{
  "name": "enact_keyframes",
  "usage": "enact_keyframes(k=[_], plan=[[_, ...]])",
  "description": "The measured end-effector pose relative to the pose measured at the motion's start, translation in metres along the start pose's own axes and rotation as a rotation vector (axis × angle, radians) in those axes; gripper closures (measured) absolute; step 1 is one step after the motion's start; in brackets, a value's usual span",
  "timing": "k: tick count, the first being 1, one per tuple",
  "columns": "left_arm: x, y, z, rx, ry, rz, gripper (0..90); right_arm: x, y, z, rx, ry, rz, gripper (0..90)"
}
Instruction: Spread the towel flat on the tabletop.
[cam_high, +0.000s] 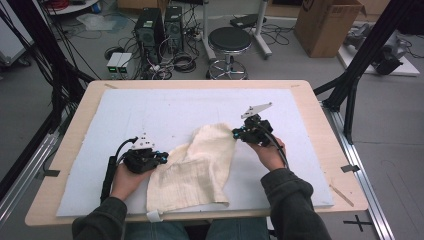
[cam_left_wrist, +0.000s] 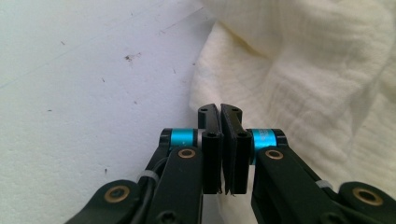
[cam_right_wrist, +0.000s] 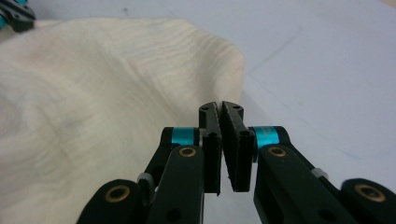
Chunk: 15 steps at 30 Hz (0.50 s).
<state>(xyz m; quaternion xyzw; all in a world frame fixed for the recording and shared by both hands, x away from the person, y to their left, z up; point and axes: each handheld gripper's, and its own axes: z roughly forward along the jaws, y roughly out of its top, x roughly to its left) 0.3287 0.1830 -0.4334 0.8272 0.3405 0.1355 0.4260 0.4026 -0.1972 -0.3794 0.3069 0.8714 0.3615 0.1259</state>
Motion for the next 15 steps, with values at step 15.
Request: enact_keyframes(k=[15], plan=[[-0.037, -0.015, -0.047, -0.013, -0.04, 0.03, 87.0, 0.004, -0.042, -0.009, 0.029, 0.042, 0.024, 86.0]])
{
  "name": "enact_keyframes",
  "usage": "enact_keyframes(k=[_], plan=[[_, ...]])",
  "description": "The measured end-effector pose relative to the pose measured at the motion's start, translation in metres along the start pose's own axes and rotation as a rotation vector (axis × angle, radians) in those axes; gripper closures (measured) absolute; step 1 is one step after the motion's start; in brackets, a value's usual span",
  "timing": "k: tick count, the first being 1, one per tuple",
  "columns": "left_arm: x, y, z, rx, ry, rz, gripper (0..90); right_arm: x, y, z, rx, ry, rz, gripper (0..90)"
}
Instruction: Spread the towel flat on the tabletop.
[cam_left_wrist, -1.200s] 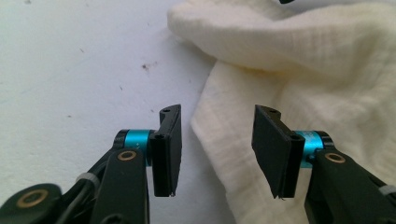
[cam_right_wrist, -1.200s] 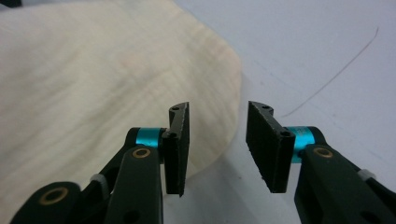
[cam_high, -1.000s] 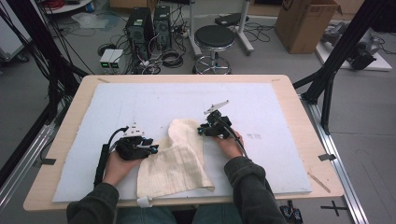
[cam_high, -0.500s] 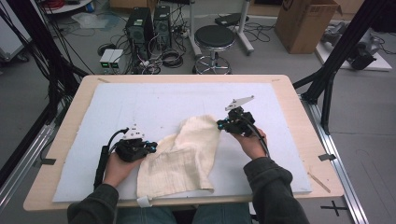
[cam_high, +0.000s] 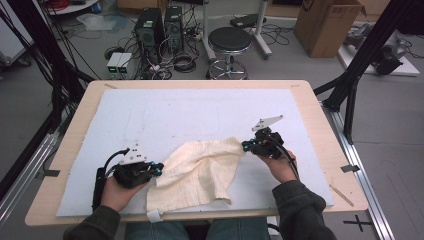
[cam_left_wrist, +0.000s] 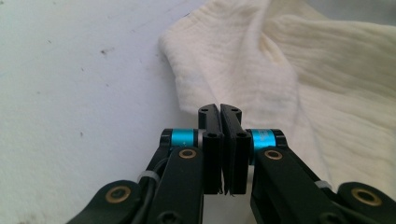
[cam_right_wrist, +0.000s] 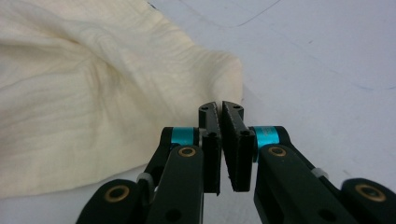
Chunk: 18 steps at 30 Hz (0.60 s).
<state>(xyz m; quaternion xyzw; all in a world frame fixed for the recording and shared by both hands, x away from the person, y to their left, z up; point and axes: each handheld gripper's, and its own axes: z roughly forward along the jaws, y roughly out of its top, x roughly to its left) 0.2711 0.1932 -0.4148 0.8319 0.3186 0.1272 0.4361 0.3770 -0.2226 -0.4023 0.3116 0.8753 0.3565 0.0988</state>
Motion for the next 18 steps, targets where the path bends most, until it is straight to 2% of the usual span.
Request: enact_keyframes(k=[2, 4, 5, 7, 11, 12, 14, 16, 18], plan=[[-0.005, -0.003, -0.003, -0.002, -0.048, -0.003, 86.6, 0.003, -0.003, 0.004, 0.011, 0.006, -0.011, 85.9], [-0.007, -0.001, -0.004, -0.014, -0.061, -0.005, 79.3, 0.003, -0.005, 0.008, 0.011, 0.007, -0.01, 85.8], [-0.006, 0.002, -0.004, -0.023, -0.058, -0.012, 72.8, 0.002, -0.006, 0.009, 0.011, 0.01, -0.004, 85.7], [0.0, 0.01, -0.002, -0.043, -0.045, -0.024, 67.9, 0.002, -0.008, 0.011, 0.003, 0.013, 0.001, 85.7], [0.016, 0.025, 0.01, -0.067, 0.011, -0.093, 57.5, 0.002, -0.009, 0.01, -0.006, 0.01, 0.003, 85.5], [0.021, 0.029, 0.017, -0.047, 0.029, -0.116, 53.5, 0.002, -0.009, 0.01, -0.012, 0.01, 0.007, 85.5], [0.026, 0.033, 0.029, -0.005, 0.045, -0.13, 48.7, 0.001, -0.011, 0.01, -0.017, 0.013, 0.012, 85.5], [0.03, 0.034, 0.04, 0.032, 0.04, -0.146, 47.6, 0.0, -0.013, 0.011, -0.019, 0.019, 0.014, 85.3], [0.034, 0.034, 0.05, 0.071, 0.008, -0.166, 47.5, 0.0, -0.013, 0.011, -0.023, 0.021, 0.01, 85.3]])
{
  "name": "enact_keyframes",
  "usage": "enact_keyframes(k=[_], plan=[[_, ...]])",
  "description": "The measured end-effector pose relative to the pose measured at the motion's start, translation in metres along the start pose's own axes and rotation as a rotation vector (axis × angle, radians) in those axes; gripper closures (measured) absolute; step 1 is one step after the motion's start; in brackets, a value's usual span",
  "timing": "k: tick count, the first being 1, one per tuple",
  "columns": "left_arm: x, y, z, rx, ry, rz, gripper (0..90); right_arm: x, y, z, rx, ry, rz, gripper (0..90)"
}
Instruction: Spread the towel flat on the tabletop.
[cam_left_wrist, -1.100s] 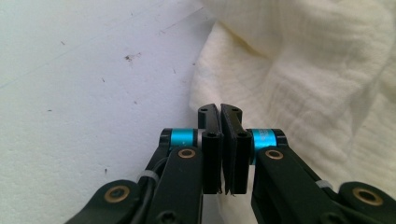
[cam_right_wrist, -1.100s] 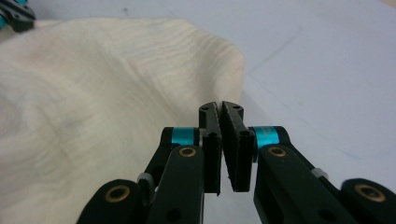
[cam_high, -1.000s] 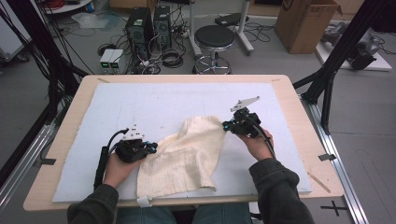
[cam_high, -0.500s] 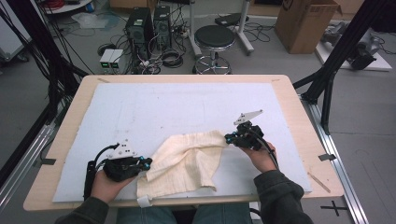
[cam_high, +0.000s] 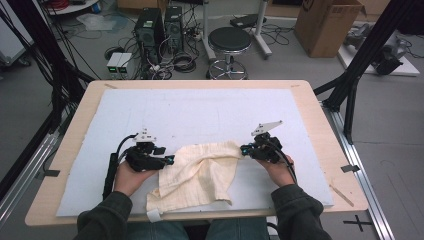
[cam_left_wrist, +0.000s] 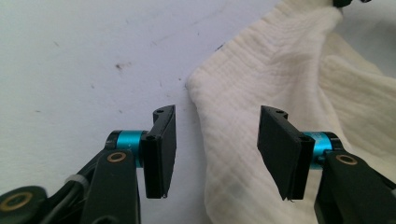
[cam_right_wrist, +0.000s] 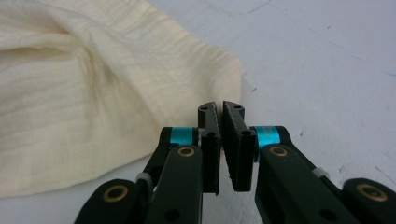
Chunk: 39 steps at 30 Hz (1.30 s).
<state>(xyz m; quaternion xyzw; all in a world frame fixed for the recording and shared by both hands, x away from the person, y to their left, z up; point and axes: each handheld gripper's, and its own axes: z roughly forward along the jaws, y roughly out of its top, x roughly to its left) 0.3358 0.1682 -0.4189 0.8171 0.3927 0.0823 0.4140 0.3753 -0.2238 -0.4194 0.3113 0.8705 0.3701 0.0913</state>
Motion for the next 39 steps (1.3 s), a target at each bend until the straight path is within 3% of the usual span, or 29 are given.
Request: enact_keyframes(k=[3, 5, 7, 9, 11, 14, 17, 22, 25, 26, 32, 36, 39], plan=[[0.001, 0.0, 0.011, 0.052, 0.004, -0.008, 53.1, 0.0, 0.0, 0.0, -0.002, 0.0, 0.0, 85.3], [0.002, -0.001, 0.015, 0.089, -0.004, 0.012, 70.6, 0.0, 0.001, 0.001, -0.009, 0.004, -0.003, 85.3], [0.004, -0.002, 0.015, 0.093, -0.015, 0.01, 84.6, 0.0, 0.001, -0.001, -0.018, 0.006, -0.002, 85.3], [0.006, 0.0, 0.012, 0.07, 0.011, 0.001, 86.8, 0.0, 0.001, -0.002, -0.028, 0.007, 0.0, 85.3], [0.009, 0.003, 0.006, 0.016, 0.055, -0.027, 87.1, 0.001, 0.002, -0.003, -0.045, 0.009, -0.004, 85.3], [0.009, 0.01, -0.006, -0.103, 0.139, -0.087, 87.1, 0.002, 0.004, -0.005, -0.061, 0.014, -0.002, 85.3], [-0.002, 0.016, -0.009, -0.141, 0.183, -0.039, 86.7, 0.004, 0.005, -0.004, -0.071, 0.008, -0.013, 85.4], [-0.021, 0.012, 0.013, -0.03, 0.101, 0.039, 83.6, 0.001, 0.003, -0.004, -0.044, -0.005, -0.001, 85.3], [-0.028, 0.006, 0.03, 0.09, -0.007, 0.071, 77.6, 0.0, 0.001, -0.004, -0.037, -0.008, 0.003, 85.3], [-0.03, 0.004, 0.033, 0.113, -0.024, 0.078, 74.3, 0.0, 0.0, -0.003, -0.034, -0.007, -0.002, 85.3], [-0.025, 0.003, 0.024, 0.086, -0.073, 0.075, 61.6, 0.0, -0.002, 0.0, -0.015, -0.014, -0.003, 85.2], [-0.018, 0.003, 0.017, 0.051, -0.074, 0.059, 67.6, 0.0, -0.002, 0.0, -0.009, -0.015, 0.004, 85.1], [-0.012, 0.004, 0.014, 0.02, -0.03, 0.042, 72.5, 0.0, -0.002, 0.001, -0.01, -0.016, -0.003, 85.0]])
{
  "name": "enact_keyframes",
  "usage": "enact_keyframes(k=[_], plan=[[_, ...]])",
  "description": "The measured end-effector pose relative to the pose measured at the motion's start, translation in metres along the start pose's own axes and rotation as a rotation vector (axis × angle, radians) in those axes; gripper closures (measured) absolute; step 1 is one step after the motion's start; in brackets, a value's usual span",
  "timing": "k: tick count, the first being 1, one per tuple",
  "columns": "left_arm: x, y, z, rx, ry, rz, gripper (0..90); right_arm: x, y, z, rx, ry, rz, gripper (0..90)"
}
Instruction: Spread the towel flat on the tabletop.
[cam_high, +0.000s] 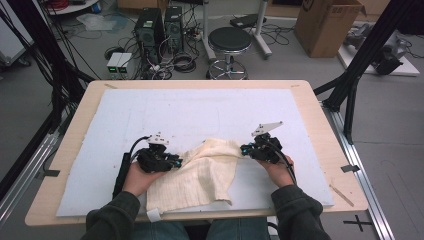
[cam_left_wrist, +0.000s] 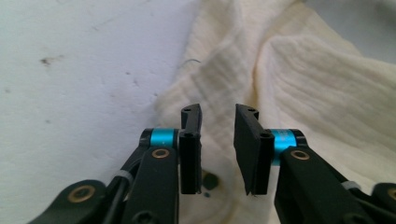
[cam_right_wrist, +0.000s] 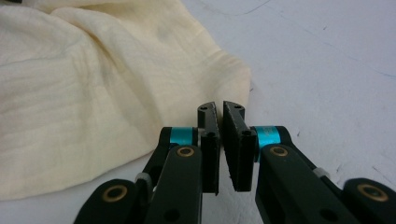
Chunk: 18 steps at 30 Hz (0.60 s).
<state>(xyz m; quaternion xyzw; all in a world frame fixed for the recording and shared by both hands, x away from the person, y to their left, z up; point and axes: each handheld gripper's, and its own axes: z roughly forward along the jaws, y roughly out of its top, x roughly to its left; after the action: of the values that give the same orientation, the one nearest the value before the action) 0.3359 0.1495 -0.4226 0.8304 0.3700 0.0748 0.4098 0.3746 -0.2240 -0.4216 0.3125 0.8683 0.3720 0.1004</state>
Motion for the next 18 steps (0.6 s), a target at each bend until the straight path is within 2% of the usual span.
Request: enact_keyframes(k=[3, 6, 12, 16, 18], plan=[[0.007, 0.002, -0.002, -0.055, 0.019, -0.048, 73.4, 0.0, 0.0, 0.0, 0.0, 0.0, 0.001, 85.0], [0.011, 0.003, 0.004, -0.034, 0.032, -0.066, 66.1, 0.0, 0.0, 0.001, 0.003, 0.001, 0.001, 84.7], [0.009, 0.002, 0.016, 0.015, 0.032, -0.033, 62.1, 0.0, 0.0, 0.003, 0.004, 0.012, 0.004, 84.7], [0.011, 0.001, 0.019, 0.032, 0.058, -0.021, 68.9, -0.001, -0.001, 0.004, 0.004, 0.025, 0.017, 84.7], [0.011, 0.001, 0.019, 0.031, 0.062, -0.029, 72.6, -0.001, -0.001, 0.005, 0.003, 0.028, 0.017, 84.7]])
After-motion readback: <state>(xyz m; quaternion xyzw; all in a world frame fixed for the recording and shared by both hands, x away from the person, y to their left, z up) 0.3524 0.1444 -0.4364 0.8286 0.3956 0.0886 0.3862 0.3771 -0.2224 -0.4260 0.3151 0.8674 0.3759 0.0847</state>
